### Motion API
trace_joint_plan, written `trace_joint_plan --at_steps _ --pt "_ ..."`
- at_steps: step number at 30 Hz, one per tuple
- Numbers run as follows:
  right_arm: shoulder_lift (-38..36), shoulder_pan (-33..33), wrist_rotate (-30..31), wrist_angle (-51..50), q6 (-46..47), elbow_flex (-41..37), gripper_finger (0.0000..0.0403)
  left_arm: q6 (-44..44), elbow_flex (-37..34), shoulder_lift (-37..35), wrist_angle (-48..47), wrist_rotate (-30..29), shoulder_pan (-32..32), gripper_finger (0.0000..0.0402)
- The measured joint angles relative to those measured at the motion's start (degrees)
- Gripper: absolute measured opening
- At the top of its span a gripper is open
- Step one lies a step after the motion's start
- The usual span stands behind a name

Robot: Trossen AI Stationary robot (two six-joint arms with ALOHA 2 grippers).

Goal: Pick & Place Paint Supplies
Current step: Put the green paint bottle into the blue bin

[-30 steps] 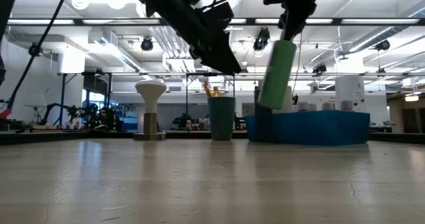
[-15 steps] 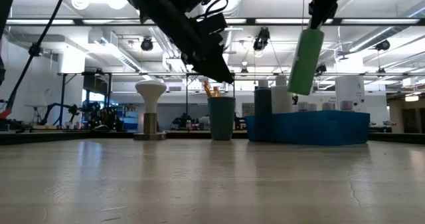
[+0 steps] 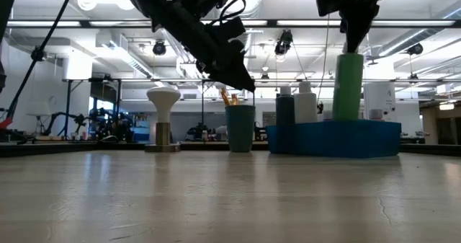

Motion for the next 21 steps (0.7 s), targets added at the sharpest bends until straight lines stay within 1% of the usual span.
trace_joint_plan --at_steps 4,8,11,15,17,21 --pt "0.0 -1.48 -0.49 2.17 -1.1 -1.14 0.0116 0.14 -0.09 -0.02 0.19 -0.02 0.0 0.0355" --pt "0.0 -2.59 -2.8 3.88 -1.86 -2.68 0.0116 0.16 -0.33 -0.11 0.28 -0.02 0.0 0.0355" --pt "0.24 -3.0 -2.98 3.8 -2.08 -3.91 0.0116 -0.14 -1.84 -1.07 0.52 -0.42 0.0 0.0355" --pt "1.11 -3.11 -2.91 4.3 -2.95 -4.24 0.0116 -1.16 -5.47 -4.75 3.2 -0.58 0.0 0.0355" --pt "1.39 -3.37 -3.2 5.1 -3.82 -4.24 0.0116 -1.21 -7.71 -7.17 6.16 -0.61 0.0 0.0355" --pt "2.14 -4.76 -5.05 6.62 -5.13 -4.24 0.0116 -1.13 -12.15 -12.28 9.73 -0.83 0.0 0.0355"
